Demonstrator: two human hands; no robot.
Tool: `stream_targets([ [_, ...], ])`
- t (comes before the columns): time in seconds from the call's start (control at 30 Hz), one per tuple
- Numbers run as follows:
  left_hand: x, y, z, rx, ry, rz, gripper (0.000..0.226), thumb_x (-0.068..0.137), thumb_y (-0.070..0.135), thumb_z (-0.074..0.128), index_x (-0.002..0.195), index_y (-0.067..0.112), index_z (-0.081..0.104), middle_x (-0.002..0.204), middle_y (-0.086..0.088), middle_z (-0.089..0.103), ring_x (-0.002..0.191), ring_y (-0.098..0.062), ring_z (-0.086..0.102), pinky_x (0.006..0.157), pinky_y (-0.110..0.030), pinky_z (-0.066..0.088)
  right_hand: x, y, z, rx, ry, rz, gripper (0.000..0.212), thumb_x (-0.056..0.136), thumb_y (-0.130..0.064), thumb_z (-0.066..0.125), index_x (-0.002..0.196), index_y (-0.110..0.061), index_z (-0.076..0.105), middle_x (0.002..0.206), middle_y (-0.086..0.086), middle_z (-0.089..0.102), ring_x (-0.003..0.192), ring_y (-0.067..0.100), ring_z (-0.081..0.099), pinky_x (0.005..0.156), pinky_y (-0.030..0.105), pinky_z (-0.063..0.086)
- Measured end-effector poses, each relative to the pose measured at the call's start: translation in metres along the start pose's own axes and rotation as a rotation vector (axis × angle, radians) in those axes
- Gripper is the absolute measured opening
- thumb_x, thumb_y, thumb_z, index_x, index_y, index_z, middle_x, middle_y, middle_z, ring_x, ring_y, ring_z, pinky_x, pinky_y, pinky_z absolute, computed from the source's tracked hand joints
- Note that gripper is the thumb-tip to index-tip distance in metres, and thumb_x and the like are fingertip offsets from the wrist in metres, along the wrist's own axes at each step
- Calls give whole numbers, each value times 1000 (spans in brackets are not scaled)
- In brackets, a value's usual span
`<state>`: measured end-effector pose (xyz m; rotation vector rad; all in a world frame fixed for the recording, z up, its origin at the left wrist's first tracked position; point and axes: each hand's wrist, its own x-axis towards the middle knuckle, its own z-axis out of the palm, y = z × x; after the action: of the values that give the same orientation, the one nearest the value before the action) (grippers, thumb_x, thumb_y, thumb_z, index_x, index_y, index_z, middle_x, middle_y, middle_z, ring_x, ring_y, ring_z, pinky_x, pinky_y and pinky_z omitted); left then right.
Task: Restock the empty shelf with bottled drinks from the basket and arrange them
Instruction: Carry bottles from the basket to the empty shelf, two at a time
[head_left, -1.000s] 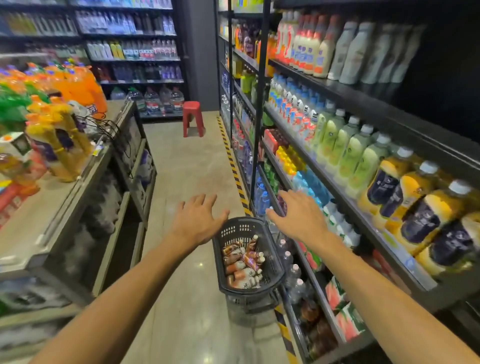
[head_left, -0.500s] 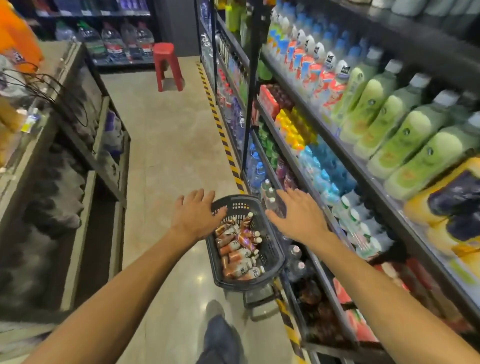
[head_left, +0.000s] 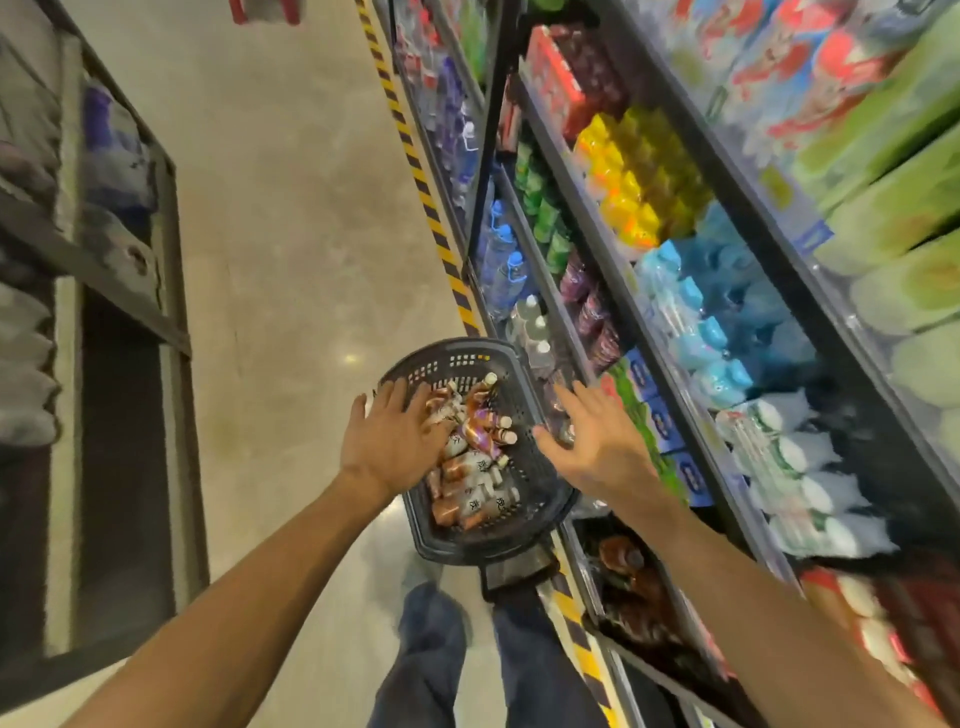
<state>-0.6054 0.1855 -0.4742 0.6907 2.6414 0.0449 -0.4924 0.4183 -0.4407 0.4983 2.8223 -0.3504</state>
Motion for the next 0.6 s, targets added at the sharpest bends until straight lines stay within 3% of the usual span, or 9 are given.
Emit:
stream_targets([
  [0.1, 21, -3, 34, -18, -53, -23, 71, 101, 62, 18, 161, 23, 12, 168, -7, 16, 154, -24, 13, 124, -49, 12, 30, 13, 37, -15, -19, -42, 69, 95, -60, 50, 143, -11, 57, 140, 14, 61, 132, 32, 55, 110, 42, 44],
  [0.27, 67, -3, 114, -68, -130, -64, 73, 100, 62, 17, 161, 23, 10, 168, -8, 14, 155, -24, 11, 124, -50, 12, 80, 42, 114, -24, -178, -42, 77, 99, -63, 43, 161, -20, 28, 165, 7, 32, 154, 25, 24, 126, 41, 20],
  [0.5, 150, 10, 236, -106, -219, -88, 72, 100, 59, 21, 161, 23, 5, 169, -9, 8, 156, -24, 5, 125, -50, 7, 141, 78, 247, -3, -244, -51, 81, 96, -64, 49, 160, -19, 29, 163, 10, 36, 152, 25, 29, 124, 38, 25],
  [0.6, 189, 11, 287, -80, -237, -95, 75, 101, 59, 21, 161, 19, 3, 169, -10, 6, 156, -25, 5, 125, -49, 7, 165, 93, 307, 41, -300, -38, 84, 97, -63, 50, 162, -19, 22, 166, 8, 29, 154, 25, 24, 123, 39, 24],
])
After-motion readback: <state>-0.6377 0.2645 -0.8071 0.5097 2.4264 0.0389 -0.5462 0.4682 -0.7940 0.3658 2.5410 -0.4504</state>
